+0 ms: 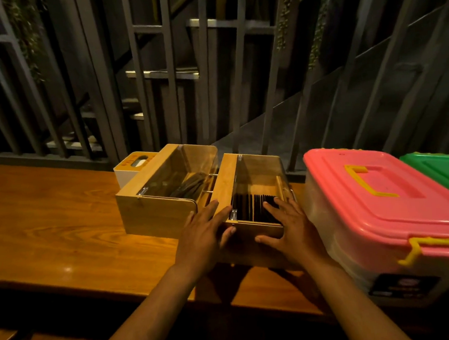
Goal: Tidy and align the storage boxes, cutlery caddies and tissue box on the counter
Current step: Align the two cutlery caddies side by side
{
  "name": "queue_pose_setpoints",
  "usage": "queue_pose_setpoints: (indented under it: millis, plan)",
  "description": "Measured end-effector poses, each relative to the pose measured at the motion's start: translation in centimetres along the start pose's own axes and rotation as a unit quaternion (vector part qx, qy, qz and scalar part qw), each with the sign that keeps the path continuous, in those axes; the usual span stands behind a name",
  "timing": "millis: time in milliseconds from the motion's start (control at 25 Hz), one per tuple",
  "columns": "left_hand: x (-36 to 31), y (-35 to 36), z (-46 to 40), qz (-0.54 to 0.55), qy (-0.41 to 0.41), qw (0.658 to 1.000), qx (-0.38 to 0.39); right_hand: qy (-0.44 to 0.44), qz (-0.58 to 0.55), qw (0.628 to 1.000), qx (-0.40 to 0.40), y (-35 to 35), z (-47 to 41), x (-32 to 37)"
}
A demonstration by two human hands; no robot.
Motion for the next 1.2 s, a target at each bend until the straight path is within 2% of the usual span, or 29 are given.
queue_pose_setpoints:
  millis: [400,1080,1200]
  plan:
    - [1.4,1.7,-3.9,-0.108,0.028,0.994,0.010,0.017,0.019,1.000,0.013,1.1,-4.1,-1.6]
    - [1.5,2.1,-5.5,-0.116,0.024,0.993,0.000,0.017,0.038,0.999,0.016,1.5,-6.0,-2.5]
    - [1.3,1.9,-5.6,-0.119,0.022,0.993,0.014,0.031,0.063,0.997,0.038,1.6,-5.9,-2.3]
Point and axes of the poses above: each hand's wrist, its own z-axis away from the middle knuckle, its own y-axis out of the palm, x = y × z, the point moved 6 cm from there along -z, towards the middle knuckle, and after that the axes turned 1 degree about x, right-handed, at the moved point
